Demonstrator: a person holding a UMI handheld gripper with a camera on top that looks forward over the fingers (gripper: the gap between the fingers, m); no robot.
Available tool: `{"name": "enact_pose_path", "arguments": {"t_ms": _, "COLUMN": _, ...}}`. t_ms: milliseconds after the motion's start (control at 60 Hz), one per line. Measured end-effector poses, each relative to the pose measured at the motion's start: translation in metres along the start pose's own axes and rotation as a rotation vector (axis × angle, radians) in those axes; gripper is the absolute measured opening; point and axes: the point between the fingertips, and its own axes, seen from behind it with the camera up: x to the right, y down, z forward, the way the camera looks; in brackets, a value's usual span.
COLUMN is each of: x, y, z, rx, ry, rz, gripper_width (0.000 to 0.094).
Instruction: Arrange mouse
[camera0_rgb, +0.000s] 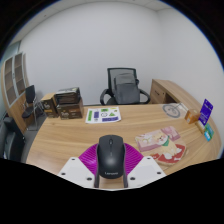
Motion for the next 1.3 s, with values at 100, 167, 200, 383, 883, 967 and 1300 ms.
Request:
{"name": "enact_pose_path", "arguments": {"t_ms": 100, "x": 0.07, "y": -0.031, "z": 0.019, "rx": 0.023, "ry": 0.073, "rz": 0.031, "gripper_width": 0.0323}}
{"name": "enact_pose_path", "arguments": {"t_ms": 167, "x": 0.117, "y": -0.034, "z": 0.037, "rx": 0.021, "ry": 0.123, "rz": 0.059, "gripper_width": 0.0324}}
{"name": "enact_pose_path", "arguments": {"t_ms": 200, "x": 0.139, "y": -0.031, "z": 0.047, "rx": 0.016, "ry": 0.144, "rz": 0.072, "gripper_width": 0.0324}}
{"name": "enact_pose_path", "arguments": {"t_ms": 383, "x": 0.223, "y": 0.009, "z": 0.096, "rx": -0.043, "ry": 0.224, "rz": 0.087, "gripper_width": 0.0327}}
{"name": "enact_pose_path", "arguments": {"t_ms": 883, "x": 0.253, "y": 0.074, "z": 0.138, "rx": -0.109, "ry": 0.192, "rz": 0.073, "gripper_width": 0.0509}}
{"name": "enact_pose_path", "arguments": {"t_ms": 967, "x": 0.262, "y": 0.068, "z": 0.129, "rx": -0.108, "ry": 0.225, "rz": 0.05, "gripper_width": 0.0881}}
{"name": "enact_pose_path", "arguments": {"t_ms": 1300, "x": 0.224, "y": 0.015, "z": -0.048, "rx": -0.005, "ry": 0.206, "rz": 0.032, "gripper_width": 0.0866}}
